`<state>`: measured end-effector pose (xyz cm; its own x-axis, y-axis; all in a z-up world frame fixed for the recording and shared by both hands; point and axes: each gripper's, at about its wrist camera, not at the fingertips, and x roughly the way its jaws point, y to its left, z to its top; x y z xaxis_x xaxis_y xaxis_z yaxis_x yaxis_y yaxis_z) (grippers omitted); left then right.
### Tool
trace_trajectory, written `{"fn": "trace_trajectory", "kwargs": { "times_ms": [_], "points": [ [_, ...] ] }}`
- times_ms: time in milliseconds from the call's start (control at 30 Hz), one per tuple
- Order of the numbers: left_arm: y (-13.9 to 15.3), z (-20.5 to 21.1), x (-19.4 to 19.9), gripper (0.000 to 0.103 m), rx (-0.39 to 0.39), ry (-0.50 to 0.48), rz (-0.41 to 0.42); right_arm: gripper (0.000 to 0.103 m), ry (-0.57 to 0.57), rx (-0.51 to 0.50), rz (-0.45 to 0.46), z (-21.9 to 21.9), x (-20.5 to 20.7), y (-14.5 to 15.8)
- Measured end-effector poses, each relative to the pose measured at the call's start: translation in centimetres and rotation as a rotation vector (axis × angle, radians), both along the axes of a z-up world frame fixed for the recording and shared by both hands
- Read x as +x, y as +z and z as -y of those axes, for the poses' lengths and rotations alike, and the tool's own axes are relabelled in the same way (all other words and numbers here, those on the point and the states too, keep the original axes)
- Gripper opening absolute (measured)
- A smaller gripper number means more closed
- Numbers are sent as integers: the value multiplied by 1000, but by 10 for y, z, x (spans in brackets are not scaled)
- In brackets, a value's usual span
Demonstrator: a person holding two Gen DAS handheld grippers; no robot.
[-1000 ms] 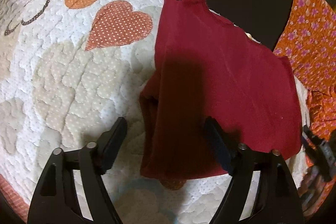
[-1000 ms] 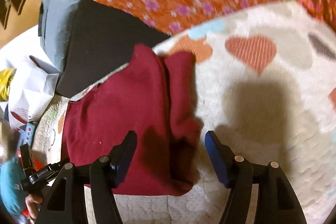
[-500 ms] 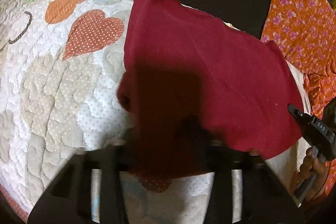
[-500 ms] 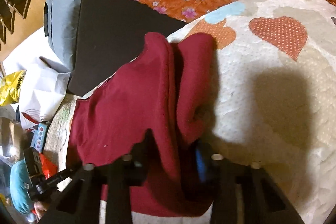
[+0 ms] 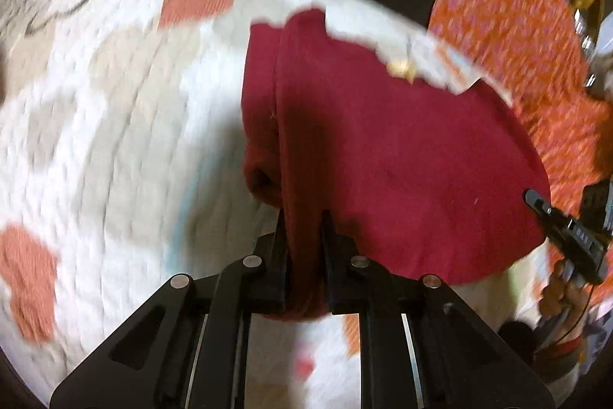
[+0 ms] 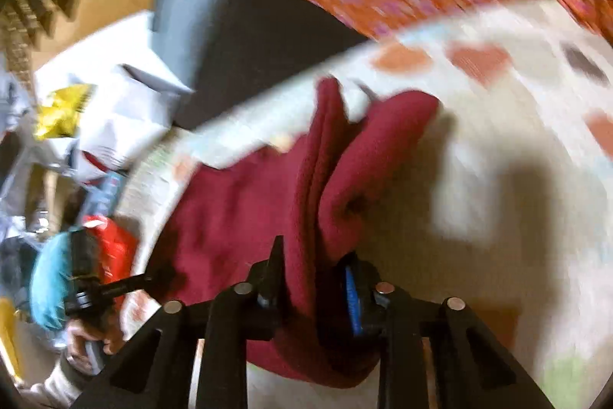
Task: Fold small clothes
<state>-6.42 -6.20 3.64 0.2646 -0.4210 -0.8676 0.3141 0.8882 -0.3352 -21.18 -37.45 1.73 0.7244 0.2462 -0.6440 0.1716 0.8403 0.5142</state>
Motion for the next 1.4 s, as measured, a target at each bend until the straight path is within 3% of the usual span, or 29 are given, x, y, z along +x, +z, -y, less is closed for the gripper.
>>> {"fn": "trace_trajectory", "kwargs": {
  "times_ms": [67, 100, 233, 300, 400, 600, 767, 867, 967, 1033, 1100, 1200, 1267, 1333, 1367, 1400],
  "points": [
    [-9, -6, -5, 12, 37, 46, -9, 35, -65, -75, -138, 6, -7, -19],
    [-8, -10, -5, 12, 18, 60, -16, 35, -100, -99, -154, 10, -13, -17],
    [14, -26, -8, 14, 15, 133, 84, 35, -120, -74, 47, 11, -37, 32],
    [18, -30, -9, 24, 40, 153, 126, 35, -82, -123, 108, -7, -27, 54],
    [14, -24, -8, 28, 38, 131, 100, 35, 10, -110, 101, -40, 16, 56],
    [-3, -11, -9, 28, 129, 114, 95, 35, 203, -42, 93, -132, 112, 40],
    [-4, -21, -1, 31, 87, 143, 57, 34, 320, -124, 16, -209, 201, 15],
    [5, -28, 4, 31, 81, 150, 75, 34, 305, -189, -145, -227, 244, -25],
    [12, -38, 7, 31, 100, 176, 99, 34, 282, -175, -132, -223, 242, -20],
    [10, -42, 8, 31, 100, 187, 98, 59, 281, -186, -115, -223, 231, -9],
    [8, -48, 12, 31, 95, 211, 61, 68, 274, -211, -103, -228, 224, -3],
    [18, -58, 13, 31, 64, 238, 85, 70, 315, -258, -158, -255, 229, -8],
    [29, -68, 11, 31, 79, 272, 146, 72, 312, -385, -210, -275, 234, -22],
    [36, -77, 9, 31, 98, 311, 188, 82, 311, -510, -200, -293, 237, -34],
    [38, -83, 11, 31, 106, 337, 201, 81, 316, -555, -183, -297, 236, -37],
    [39, -86, 12, 31, 101, 346, 198, 73, 322, -597, -170, -300, 235, -39]
  ]
}}
